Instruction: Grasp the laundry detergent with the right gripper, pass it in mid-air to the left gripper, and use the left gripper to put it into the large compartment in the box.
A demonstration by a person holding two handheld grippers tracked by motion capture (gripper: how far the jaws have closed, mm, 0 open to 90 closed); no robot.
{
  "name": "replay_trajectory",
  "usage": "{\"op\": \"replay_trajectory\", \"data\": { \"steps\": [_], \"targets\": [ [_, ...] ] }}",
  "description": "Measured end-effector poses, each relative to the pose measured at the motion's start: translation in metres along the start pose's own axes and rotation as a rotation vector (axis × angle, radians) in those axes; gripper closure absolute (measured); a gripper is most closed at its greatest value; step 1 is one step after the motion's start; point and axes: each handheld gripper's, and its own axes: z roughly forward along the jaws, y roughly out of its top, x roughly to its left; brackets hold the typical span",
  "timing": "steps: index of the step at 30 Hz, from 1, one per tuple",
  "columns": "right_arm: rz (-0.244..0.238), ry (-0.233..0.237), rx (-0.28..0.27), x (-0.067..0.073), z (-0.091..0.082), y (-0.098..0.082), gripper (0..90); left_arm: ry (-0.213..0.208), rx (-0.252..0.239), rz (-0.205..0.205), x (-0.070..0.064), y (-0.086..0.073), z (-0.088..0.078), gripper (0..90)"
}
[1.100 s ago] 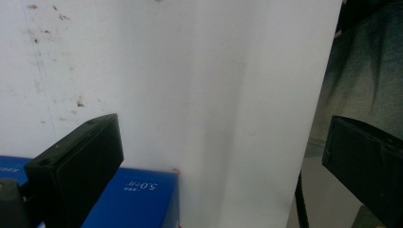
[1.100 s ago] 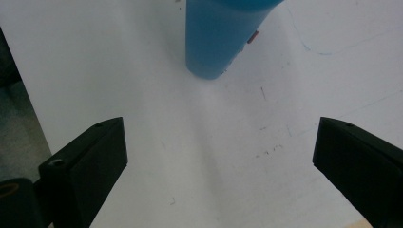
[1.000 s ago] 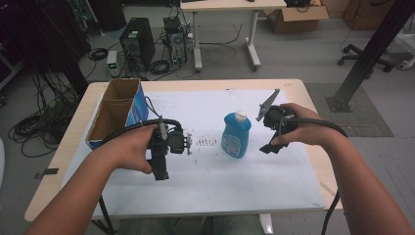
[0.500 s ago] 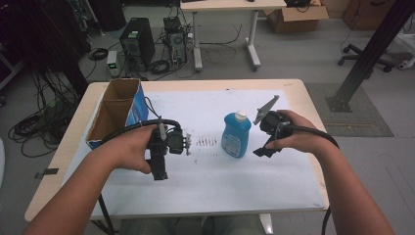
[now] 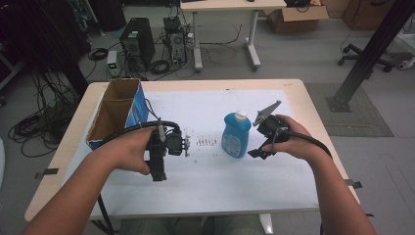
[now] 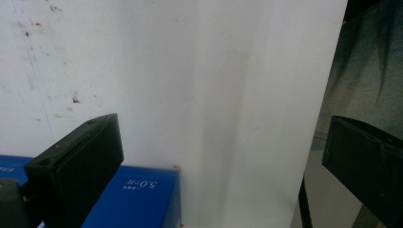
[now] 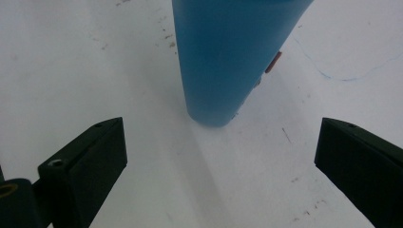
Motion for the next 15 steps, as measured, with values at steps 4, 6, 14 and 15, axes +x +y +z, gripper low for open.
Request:
{"op": "replay_trajectory", "data": {
  "steps": [4,6,14,15],
  "targets": [
    [0.024,0.01,-0.048,0.0,0.005,-0.004,3.3,0.004,-0.003,-0.001,0.0,-0.001,-0.002,0.2],
    [0.03,0.009,-0.063,0.001,0.007,-0.006,3.5,0.006,-0.003,0.001,0.0,-0.001,-0.003,0.3],
    [0.053,0.002,-0.125,0.002,0.011,-0.01,3.2,0.0,-0.006,0.001,-0.002,-0.001,0.0,0.2],
    [0.056,0.001,-0.13,0.002,0.012,-0.01,3.2,0.001,-0.006,0.003,-0.002,-0.001,0.001,0.2]
  ]
}}
